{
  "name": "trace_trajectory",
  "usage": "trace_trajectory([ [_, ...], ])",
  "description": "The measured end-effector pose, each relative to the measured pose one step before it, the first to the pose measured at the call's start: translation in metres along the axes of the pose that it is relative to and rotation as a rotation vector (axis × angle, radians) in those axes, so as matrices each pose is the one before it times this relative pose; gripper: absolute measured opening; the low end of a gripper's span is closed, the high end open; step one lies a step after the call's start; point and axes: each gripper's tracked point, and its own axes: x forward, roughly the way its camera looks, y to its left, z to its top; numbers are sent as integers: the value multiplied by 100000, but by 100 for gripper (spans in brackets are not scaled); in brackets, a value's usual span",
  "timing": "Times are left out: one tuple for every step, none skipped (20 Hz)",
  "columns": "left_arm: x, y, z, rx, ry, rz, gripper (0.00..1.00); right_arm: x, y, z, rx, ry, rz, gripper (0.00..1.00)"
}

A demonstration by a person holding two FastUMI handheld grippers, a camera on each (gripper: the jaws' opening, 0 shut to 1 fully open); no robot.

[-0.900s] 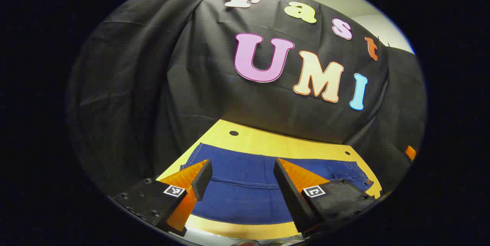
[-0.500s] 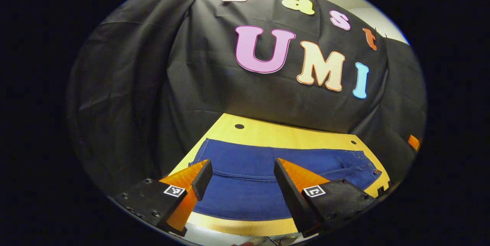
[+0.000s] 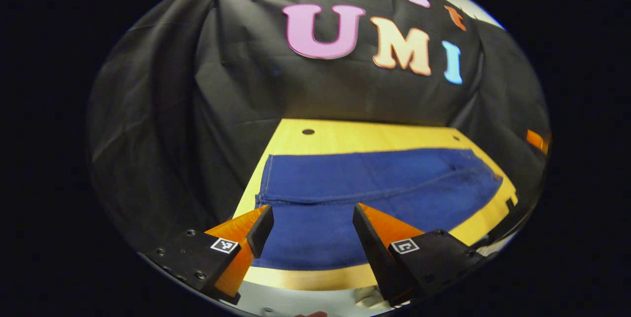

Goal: Grasp the waist and the cuffs of the jeans and fold them to make the two legs overlap; first hold the waist and fold one-third of the jeans toward the cuffs, then hold the cuffs and fold the remaining one-third in the same direction to finish folding.

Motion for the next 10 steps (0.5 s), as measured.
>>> trace_trajectory([
  [182,683,-1386,4998,4640,-1520,96,129,-194,-667,695,1701,161,98],
  [122,531,-1594,5034,6264,-1268,96,118,-274,-487,271,1567,-398,94],
  [264,431,-1639,5205,6558,-1143,96,137,-375,-519,-309,1309,-632,94],
  [388,131,-1502,5424,6259,-1688,98,202,-256,-528,-919,1913,-690,98],
  [384,-223,-1433,5084,6052,-3004,98,86,-231,-658,-1219,1833,-373,98],
  [390,-160,-1216,5175,5115,-3081,97,58,-124,-400,-1359,1571,2,98],
  [489,63,-1080,5372,4080,-1673,97,84,15,-451,-1326,1513,235,98],
  [340,341,-660,5386,3185,-52,97,124,125,-328,-1276,1146,431,98],
  [218,178,-810,4591,2825,473,96,-41,25,-431,-1246,1243,344,98],
  [178,-97,-200,3099,1815,-444,96,3,121,-329,-958,1038,283,100],
])
